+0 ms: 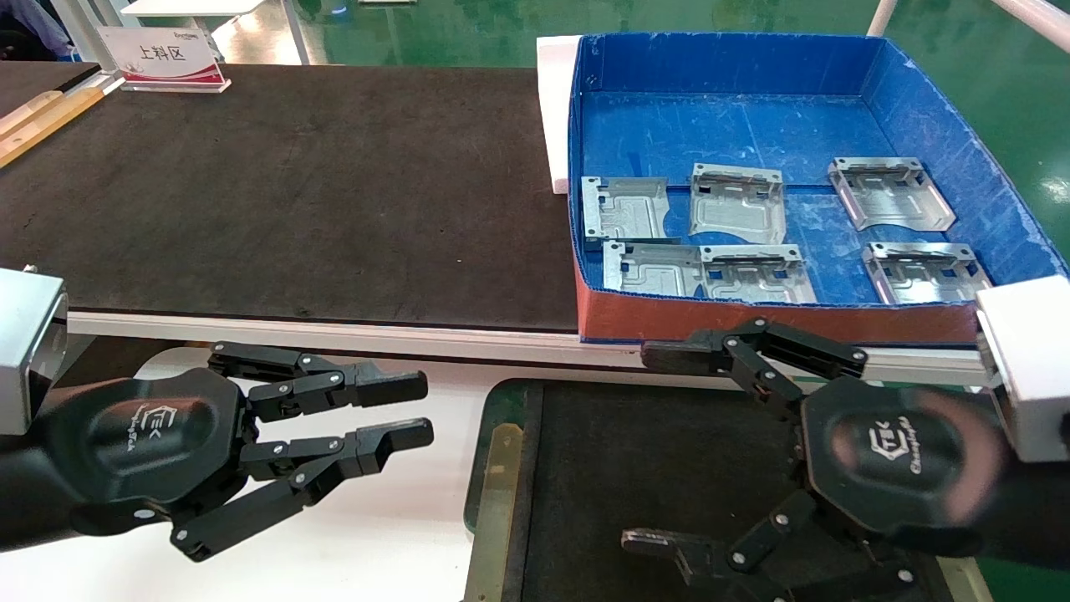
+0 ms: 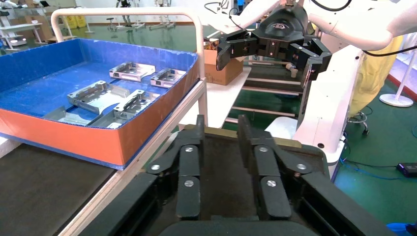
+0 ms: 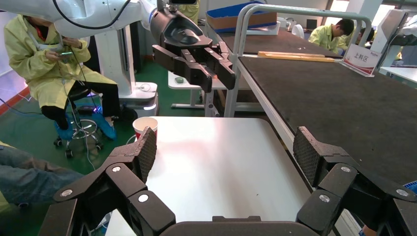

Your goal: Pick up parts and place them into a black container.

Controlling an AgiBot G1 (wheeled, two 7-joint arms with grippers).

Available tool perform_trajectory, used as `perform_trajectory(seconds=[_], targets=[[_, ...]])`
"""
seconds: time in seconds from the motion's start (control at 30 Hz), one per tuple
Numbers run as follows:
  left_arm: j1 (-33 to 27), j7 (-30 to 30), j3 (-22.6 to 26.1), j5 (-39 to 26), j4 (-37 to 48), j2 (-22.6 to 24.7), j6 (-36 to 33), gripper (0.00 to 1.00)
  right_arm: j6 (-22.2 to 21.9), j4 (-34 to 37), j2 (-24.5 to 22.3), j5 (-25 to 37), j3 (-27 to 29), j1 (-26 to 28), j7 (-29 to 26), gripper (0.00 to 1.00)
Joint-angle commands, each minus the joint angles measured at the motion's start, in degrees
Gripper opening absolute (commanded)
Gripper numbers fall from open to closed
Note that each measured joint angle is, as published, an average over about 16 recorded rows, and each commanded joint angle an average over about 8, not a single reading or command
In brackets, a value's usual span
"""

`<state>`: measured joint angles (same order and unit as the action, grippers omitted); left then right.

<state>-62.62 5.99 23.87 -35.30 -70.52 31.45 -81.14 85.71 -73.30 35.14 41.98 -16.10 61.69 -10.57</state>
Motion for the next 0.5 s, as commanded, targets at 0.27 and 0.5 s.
perform_trajectory(seconds=[0.27,0.5], targets=[[0.00,0.00,0.00,0.00,0.00,0.00,0.00,0.00,0.00,0.00,0.00,0.00,0.00,0.00,0.00,1.00],[0.00,0.00,0.00,0.00,0.00,0.00,0.00,0.00,0.00,0.00,0.00,0.00,0.00,0.00,0.00,1.00]])
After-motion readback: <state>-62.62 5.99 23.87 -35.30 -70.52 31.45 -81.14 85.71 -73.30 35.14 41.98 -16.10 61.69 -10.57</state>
